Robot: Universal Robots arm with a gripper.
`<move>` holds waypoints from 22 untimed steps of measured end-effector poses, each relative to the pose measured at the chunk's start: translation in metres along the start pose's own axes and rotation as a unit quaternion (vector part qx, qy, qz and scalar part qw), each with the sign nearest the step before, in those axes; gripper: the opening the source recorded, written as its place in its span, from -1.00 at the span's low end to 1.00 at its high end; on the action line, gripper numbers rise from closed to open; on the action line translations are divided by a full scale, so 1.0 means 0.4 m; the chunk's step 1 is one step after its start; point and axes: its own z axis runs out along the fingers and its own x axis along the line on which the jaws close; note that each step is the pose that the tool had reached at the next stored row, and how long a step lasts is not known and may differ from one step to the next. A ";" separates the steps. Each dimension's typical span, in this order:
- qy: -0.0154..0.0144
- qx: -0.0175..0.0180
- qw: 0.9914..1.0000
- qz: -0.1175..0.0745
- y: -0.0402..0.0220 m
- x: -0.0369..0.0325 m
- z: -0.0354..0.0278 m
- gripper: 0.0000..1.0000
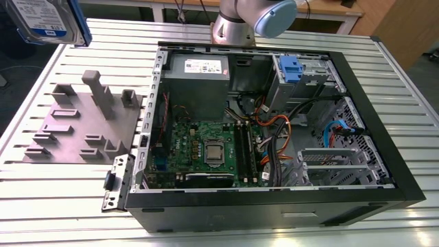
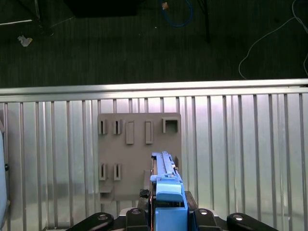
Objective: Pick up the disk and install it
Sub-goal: 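Pick up the disk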
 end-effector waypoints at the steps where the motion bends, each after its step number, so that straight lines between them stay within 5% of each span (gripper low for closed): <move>1: 0.000 0.000 1.000 0.000 -0.001 0.000 0.000 -0.27; 22: 0.000 0.000 1.000 0.000 -0.013 -0.001 0.000 -0.27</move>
